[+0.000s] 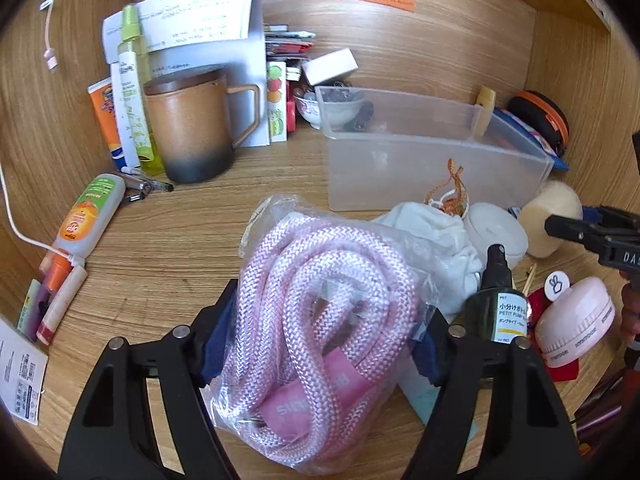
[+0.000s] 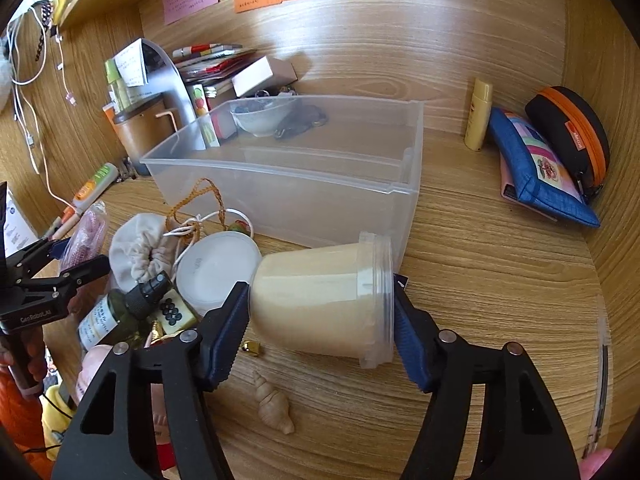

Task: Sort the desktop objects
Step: 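Grasp the bagged pink rope with the left tool while the right tool grasps the cream cup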

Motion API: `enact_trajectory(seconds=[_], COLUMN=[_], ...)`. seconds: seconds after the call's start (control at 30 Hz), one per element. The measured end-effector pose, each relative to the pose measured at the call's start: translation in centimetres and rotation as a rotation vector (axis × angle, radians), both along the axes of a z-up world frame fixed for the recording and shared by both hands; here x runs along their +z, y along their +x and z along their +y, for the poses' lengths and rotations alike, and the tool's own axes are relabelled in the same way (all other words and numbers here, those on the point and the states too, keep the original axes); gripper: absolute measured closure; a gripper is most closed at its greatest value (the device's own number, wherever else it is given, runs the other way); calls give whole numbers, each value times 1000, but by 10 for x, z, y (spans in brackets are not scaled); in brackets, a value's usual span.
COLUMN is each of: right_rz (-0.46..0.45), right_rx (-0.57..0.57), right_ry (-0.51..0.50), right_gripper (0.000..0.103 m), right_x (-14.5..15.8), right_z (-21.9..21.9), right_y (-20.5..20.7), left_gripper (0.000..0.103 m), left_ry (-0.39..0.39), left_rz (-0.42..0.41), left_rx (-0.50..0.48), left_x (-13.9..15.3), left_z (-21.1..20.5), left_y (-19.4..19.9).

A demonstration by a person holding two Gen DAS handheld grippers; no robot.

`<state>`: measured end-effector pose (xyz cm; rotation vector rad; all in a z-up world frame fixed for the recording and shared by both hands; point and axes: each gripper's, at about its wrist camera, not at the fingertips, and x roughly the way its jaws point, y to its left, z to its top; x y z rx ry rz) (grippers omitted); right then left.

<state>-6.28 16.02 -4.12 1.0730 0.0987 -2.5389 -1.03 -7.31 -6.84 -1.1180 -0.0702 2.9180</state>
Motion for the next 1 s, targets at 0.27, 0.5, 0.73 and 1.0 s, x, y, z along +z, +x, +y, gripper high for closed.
enact_trajectory(seconds=[0.27, 0.5, 0.73, 1.0], right_rz=[2, 30, 82, 124], right_rx=[9, 3, -9, -25], right_ry=[-21, -35, -31, -46], right_gripper=[41, 41, 41, 41], right_x=[0, 13, 36, 62], right_z=[3, 9, 18, 26], right_y=[4, 11, 18, 16], left_gripper=[30, 30, 30, 30], left_ry=[-14, -6, -2, 3], left_rz=[83, 135, 178, 203], left_rx=[37, 35, 11, -16], left_x=[26, 45, 64, 84], left_z=[-6, -1, 10, 14], left_y=[15, 16, 10, -5])
